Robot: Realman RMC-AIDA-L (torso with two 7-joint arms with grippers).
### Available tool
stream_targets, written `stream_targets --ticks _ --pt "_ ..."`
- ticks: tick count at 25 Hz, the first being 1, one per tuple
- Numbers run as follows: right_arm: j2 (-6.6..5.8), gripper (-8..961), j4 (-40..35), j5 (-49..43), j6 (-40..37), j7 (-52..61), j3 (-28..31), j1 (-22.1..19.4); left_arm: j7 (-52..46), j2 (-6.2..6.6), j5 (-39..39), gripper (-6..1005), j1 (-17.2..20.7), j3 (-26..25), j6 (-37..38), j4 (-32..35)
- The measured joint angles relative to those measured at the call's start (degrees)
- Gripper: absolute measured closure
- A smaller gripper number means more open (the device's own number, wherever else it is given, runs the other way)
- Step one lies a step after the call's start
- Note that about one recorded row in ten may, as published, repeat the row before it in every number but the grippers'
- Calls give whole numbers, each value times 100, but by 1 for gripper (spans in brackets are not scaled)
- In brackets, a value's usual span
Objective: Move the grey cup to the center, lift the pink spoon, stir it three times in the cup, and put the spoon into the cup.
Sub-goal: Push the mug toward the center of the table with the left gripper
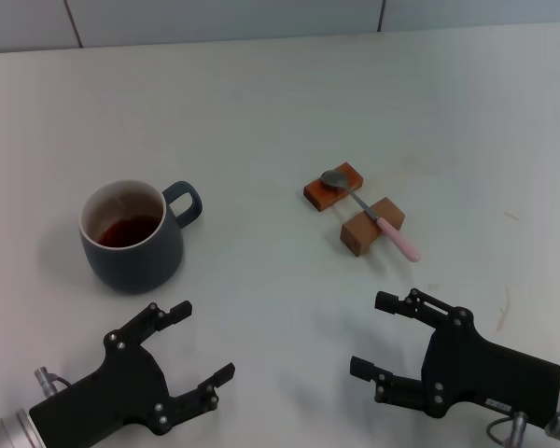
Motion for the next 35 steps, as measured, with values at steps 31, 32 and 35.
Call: stream_targets --ticks 31,32,35 --pt "-1 122 -6 39 -74 0 53 26 3800 -47 21 582 696 -4449 -708 -1188" --pt "-1 122 -3 40 -74 0 53 25 3800 -47 21 609 696 -4449 -708 -1188" --pt "-1 122 0 40 -66 -1 53 21 4451 -52 26 708 545 -4131 -1123 -1515"
